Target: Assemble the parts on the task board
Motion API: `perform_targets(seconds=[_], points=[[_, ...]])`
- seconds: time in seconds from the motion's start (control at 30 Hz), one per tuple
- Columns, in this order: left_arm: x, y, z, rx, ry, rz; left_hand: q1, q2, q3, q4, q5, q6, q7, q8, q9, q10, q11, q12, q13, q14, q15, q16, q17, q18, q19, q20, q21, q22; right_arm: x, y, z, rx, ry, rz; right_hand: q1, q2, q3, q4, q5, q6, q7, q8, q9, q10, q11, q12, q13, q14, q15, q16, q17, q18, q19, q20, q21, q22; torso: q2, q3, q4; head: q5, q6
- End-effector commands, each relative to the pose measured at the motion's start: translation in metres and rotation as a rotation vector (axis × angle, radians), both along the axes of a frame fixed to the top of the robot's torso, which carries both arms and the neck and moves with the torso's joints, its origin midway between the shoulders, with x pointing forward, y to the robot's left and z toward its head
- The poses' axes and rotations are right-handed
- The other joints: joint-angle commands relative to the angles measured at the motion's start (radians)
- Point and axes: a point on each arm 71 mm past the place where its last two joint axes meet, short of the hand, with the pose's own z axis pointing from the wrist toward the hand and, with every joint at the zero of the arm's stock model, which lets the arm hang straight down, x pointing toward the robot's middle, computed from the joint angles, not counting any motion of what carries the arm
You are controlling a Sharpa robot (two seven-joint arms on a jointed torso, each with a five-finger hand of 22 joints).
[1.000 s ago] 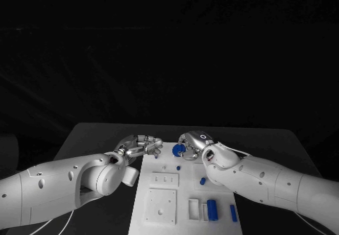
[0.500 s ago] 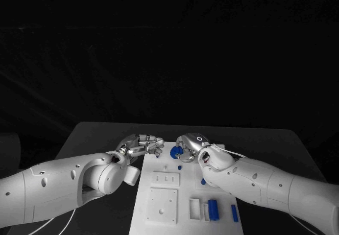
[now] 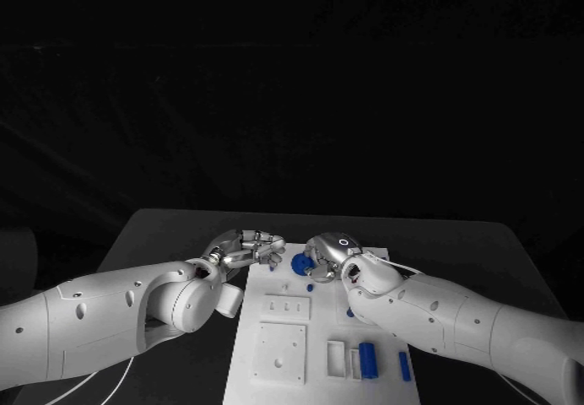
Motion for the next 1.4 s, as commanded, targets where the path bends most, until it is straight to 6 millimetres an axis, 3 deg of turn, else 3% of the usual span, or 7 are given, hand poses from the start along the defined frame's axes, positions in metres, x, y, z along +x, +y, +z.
perform_targets(seconds=[0.03,0.3,0.77,0.93,1.4], points=[[-0.0002,-0.0028,0.0014,-0.006,-0.009,-0.017,0.003,0.004,-0.006,0.0,0.004,0.002,0.001,-0.005,0.001,-0.003,-0.001,-0.006,0.001,0.005,0.002,-0.004,0.001,0.017,-0.005,-0.001,-0.003,-0.002,0.0001,0.0012,-0.0029,-0.018,0.016,0.004,0.009,0.002,0.001,0.003,0.005,0.014,0.012,-0.005,0.001,-0.001,0.0,-0.003,-0.002,0.0,-0.005,-0.004,0.001,0.063,0.0,-0.008,0.006,0.014,0.0,0.0003,-0.0016,0.002,-0.001],[0.0001,-0.0037,0.0012,-0.006,-0.006,-0.02,0.003,0.004,-0.006,0.0,0.004,0.002,0.001,-0.005,0.002,-0.003,-0.001,-0.006,0.002,0.005,0.002,-0.005,0.002,0.017,-0.005,-0.001,-0.003,-0.002,0.0006,0.0015,-0.0029,-0.005,0.017,-0.003,0.006,0.0,-0.001,0.004,0.006,0.001,0.016,-0.013,-0.002,-0.015,0.003,-0.019,-0.012,-0.001,-0.002,-0.007,0.001,0.063,-0.003,-0.008,0.005,0.013,-0.001,0.0018,-0.0022,0.002,-0.001],[0.0002,-0.0044,0.0009,-0.005,-0.001,-0.023,0.0,0.003,-0.007,0.0,0.003,0.001,0.003,-0.007,0.002,-0.005,0.001,-0.008,0.002,0.005,0.003,-0.005,0.002,0.017,-0.006,-0.001,-0.003,-0.002,-0.0007,0.0053,-0.0018,0.027,0.013,-0.002,0.004,-0.021,-0.005,0.015,-0.008,-0.073,0.039,-0.057,-0.022,-0.026,0.025,-0.021,-0.02,0.001,0.018,-0.015,0.005,0.063,-0.004,-0.009,0.001,0.011,0.0,0.0024,-0.0029,0.002,-0.002],[0.0003,-0.0044,0.0008,-0.005,-0.001,-0.024,0.0,0.003,-0.007,0.0,0.003,0.0,0.003,-0.008,0.002,-0.005,0.002,-0.009,0.002,0.005,0.003,-0.006,0.002,0.017,-0.006,-0.001,-0.003,-0.002,-0.0002,0.004,-0.0014,0.034,0.008,-0.005,0.003,-0.024,-0.006,0.018,-0.013,-0.08,0.04,-0.061,-0.024,-0.028,0.027,-0.02,-0.021,0.001,0.02,-0.016,0.006,0.063,-0.004,-0.009,0.0,0.011,-0.001,0.002,-0.0023,-0.006,-0.001],[0.0004,-0.0038,0.0008,-0.005,-0.001,-0.023,-0.001,0.003,-0.007,0.0,0.003,0.0,0.003,-0.009,0.003,-0.006,0.002,-0.01,0.002,0.005,0.003,-0.006,0.003,0.017,-0.006,-0.001,-0.003,-0.002,-0.0014,0.0066,-0.007,0.032,0.098,0.013,-0.003,-0.022,-0.017,0.023,-0.006,-0.09,0.035,-0.065,-0.026,-0.031,0.022,-0.018,-0.022,0.001,0.016,-0.018,0.008,0.063,-0.005,-0.009,0.0,0.012,0.0,0.0029,-0.0034,-0.002,-0.001]])
